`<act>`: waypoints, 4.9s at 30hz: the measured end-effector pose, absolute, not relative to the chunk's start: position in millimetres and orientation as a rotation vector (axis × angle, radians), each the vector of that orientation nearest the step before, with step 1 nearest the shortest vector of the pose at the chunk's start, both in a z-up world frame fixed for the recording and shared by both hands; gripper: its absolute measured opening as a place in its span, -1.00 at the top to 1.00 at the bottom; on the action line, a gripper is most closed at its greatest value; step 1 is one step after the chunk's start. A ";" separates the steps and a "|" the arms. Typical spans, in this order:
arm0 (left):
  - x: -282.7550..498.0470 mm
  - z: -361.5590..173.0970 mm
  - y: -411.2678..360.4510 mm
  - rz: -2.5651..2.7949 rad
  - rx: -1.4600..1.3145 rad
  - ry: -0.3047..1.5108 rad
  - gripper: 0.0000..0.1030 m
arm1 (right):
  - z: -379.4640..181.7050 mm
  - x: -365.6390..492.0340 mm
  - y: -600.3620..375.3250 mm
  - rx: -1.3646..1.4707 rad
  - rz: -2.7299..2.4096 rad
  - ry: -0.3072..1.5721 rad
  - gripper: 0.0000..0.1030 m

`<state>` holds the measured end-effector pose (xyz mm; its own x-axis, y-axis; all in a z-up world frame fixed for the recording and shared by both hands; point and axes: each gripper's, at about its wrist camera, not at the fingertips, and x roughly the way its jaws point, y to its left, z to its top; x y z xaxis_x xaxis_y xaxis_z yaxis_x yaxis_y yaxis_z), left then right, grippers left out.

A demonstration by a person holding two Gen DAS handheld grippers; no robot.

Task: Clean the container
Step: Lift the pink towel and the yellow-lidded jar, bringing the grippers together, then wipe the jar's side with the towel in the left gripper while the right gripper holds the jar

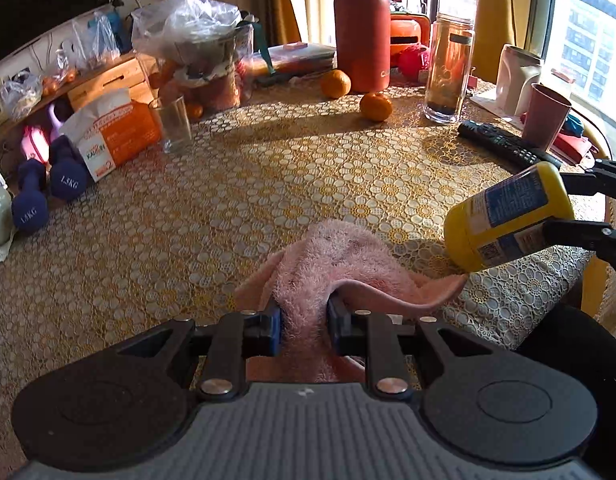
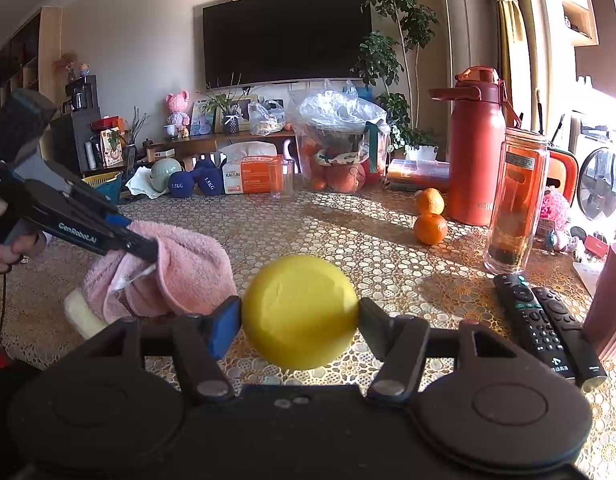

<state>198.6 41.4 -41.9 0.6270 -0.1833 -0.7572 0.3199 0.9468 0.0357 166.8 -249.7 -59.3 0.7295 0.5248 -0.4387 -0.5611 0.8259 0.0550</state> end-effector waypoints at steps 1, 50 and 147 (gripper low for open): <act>197.5 -45.3 44.6 -0.283 0.162 0.859 0.57 | -59.0 166.8 -249.0 -0.087 0.598 0.457 -0.20; 161.0 -5.3 12.2 -0.396 -0.144 0.732 0.35 | -59.3 159.1 -244.4 -0.141 0.596 0.472 -0.20; 195.2 -16.9 -37.7 -0.556 -0.044 0.860 0.35 | -56.4 137.8 -234.4 -0.241 0.681 0.500 -0.21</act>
<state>195.2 -37.7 -16.9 0.5198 -0.4814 -0.7058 0.4465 0.8574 -0.2559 137.8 -234.4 -56.4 0.6654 0.5402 -0.5153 -0.6531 0.7555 -0.0514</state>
